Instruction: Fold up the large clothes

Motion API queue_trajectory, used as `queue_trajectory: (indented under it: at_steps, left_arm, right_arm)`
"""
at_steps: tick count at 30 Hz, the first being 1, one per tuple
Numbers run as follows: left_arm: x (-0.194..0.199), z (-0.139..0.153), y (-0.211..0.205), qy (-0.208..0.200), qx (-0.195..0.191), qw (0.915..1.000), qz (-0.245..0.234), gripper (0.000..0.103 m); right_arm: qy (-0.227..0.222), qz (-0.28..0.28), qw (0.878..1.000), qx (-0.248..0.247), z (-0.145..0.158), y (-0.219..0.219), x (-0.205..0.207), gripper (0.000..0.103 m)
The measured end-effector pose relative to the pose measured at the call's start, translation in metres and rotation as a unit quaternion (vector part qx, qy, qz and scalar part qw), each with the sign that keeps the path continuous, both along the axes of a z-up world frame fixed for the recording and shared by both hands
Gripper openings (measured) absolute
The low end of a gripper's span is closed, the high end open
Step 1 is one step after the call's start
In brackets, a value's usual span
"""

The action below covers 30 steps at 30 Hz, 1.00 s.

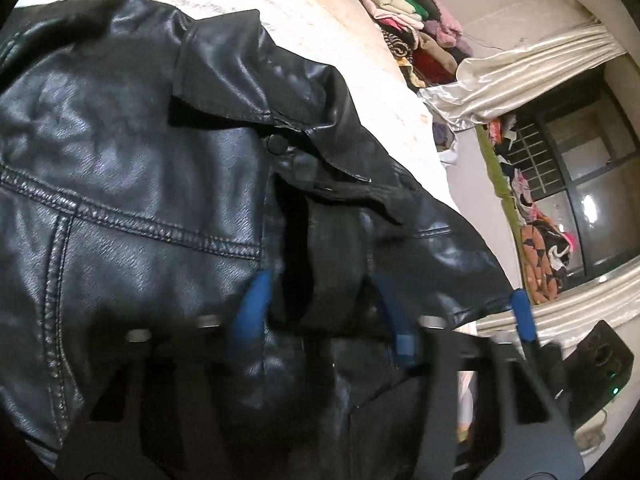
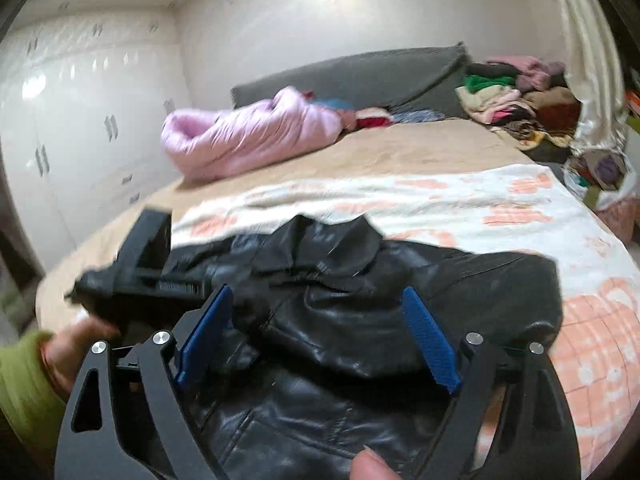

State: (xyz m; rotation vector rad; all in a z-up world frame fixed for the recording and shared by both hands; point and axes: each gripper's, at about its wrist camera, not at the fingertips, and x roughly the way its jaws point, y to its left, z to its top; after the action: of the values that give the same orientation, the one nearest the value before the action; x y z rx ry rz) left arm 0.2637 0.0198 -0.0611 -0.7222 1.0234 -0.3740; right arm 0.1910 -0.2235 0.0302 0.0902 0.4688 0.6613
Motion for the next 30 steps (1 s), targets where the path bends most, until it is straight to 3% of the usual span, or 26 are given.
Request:
queue_trajectory:
  at_steps: [3,6,10,16,21,26,30]
  left_arm:
    - [0.002,0.003,-0.008,-0.006,0.006,0.9999,-0.011,0.008]
    - [0.002,0.015,-0.021,-0.023,0.021,0.9993,-0.022,0.001]
    - [0.001,0.043,-0.023,-0.056,0.019,0.9977,-0.032,0.000]
    - [-0.001,0.108,-0.008,-0.114,0.005,0.9929,-0.032,0.000]
    - [-0.018,0.160,0.021,-0.169,0.017,0.9855,-0.013,0.000]
    - [-0.042,0.181,0.056,-0.196,0.042,0.9794,0.020,0.000]
    - [-0.056,0.169,0.088,-0.183,0.074,0.9791,0.050,0.000]
  right_arm:
    - [-0.001,-0.026,1.000,0.014,0.005,-0.021,0.000,0.084]
    - [-0.007,-0.054,0.998,0.013,0.006,-0.034,0.004,0.083]
    - [-0.010,-0.094,0.995,0.041,0.010,-0.059,0.006,0.083]
    - [-0.012,-0.155,0.983,0.096,0.017,-0.105,0.007,0.083]
    - [0.017,-0.183,0.972,0.145,0.012,-0.136,0.013,0.083]
    - [0.041,-0.193,0.970,0.139,0.005,-0.136,0.020,0.083]
    - [0.047,-0.189,0.975,0.109,0.000,-0.120,0.025,0.083]
